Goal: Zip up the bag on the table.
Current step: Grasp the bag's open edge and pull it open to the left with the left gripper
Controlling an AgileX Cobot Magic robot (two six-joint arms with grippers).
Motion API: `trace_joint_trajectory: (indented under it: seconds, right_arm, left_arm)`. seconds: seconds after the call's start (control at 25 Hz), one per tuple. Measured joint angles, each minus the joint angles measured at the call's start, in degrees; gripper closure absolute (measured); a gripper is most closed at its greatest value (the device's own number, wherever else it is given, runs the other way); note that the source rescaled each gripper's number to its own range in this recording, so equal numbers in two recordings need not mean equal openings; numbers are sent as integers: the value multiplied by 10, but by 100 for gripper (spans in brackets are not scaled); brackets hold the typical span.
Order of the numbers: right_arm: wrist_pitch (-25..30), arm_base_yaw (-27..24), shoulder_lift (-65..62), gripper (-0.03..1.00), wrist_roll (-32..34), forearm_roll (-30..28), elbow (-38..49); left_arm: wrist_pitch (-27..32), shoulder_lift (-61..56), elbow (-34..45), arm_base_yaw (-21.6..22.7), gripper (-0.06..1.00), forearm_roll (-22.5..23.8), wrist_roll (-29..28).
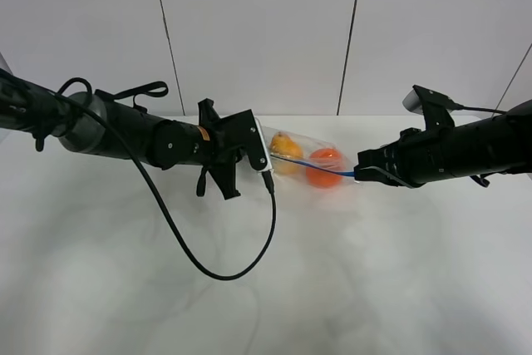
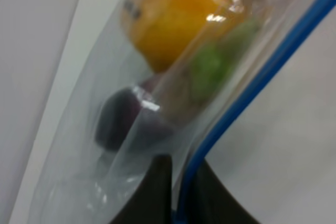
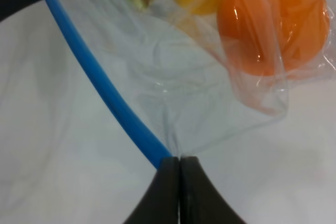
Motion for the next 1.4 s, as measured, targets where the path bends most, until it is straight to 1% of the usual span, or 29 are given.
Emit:
trace_joint_trajectory:
  seconds: [1.0,1.4]
  right_arm:
    - [0,0,0,97,0,-3,0]
    - [-2,0,0,97,0,-6,1]
  left_arm:
    - [1,0,1,50,92,0,0]
    - [2,0,1,57,92,-1,0]
